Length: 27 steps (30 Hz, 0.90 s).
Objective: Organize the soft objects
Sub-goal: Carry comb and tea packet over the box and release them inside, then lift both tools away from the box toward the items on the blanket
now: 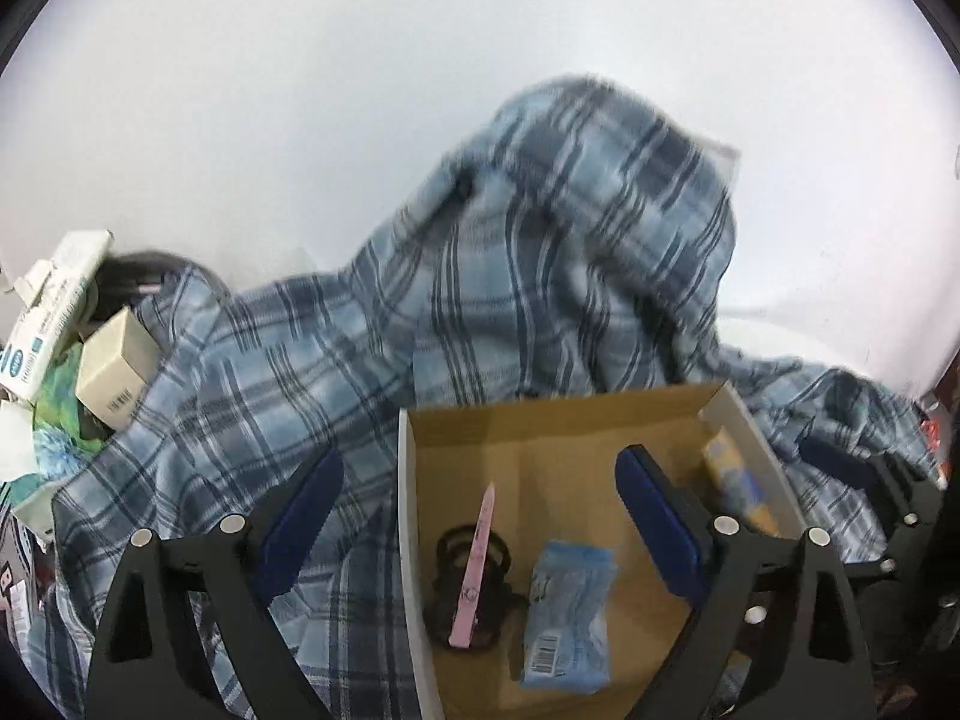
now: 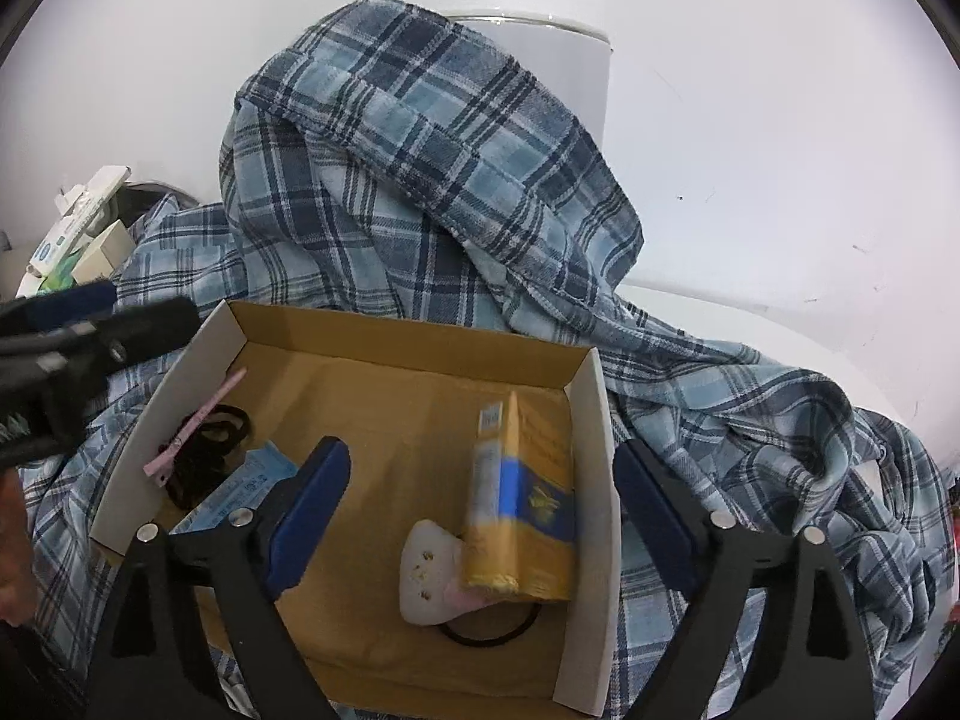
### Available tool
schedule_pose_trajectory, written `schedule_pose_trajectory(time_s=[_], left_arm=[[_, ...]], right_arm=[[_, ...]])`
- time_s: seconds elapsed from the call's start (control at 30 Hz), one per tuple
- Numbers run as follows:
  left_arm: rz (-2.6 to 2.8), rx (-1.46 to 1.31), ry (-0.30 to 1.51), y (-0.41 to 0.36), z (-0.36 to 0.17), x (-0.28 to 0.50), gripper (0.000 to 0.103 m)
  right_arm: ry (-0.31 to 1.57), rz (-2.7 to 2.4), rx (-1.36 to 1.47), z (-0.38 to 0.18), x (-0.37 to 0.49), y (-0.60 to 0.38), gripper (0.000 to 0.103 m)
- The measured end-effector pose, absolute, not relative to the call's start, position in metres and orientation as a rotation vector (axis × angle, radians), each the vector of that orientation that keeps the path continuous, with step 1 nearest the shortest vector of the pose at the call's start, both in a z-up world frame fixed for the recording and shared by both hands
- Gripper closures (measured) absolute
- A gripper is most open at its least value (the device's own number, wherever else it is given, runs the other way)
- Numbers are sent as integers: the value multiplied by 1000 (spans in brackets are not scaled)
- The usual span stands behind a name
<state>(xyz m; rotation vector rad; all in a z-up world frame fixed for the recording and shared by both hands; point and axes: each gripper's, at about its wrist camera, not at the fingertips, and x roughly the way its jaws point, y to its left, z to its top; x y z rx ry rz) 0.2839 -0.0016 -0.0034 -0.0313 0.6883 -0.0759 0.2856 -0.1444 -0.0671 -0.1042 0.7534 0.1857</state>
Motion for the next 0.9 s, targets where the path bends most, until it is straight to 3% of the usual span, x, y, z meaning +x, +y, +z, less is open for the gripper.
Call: schedule_pose_trajectory(time_s=[0.4, 0.9], left_arm=[[-95, 26, 524, -11, 49, 245, 9], [-136, -35, 333, -4, 114, 117, 9]], right_arm=[[656, 184, -83, -23, 267, -152, 12], [434, 177, -49, 61, 149, -183, 11]])
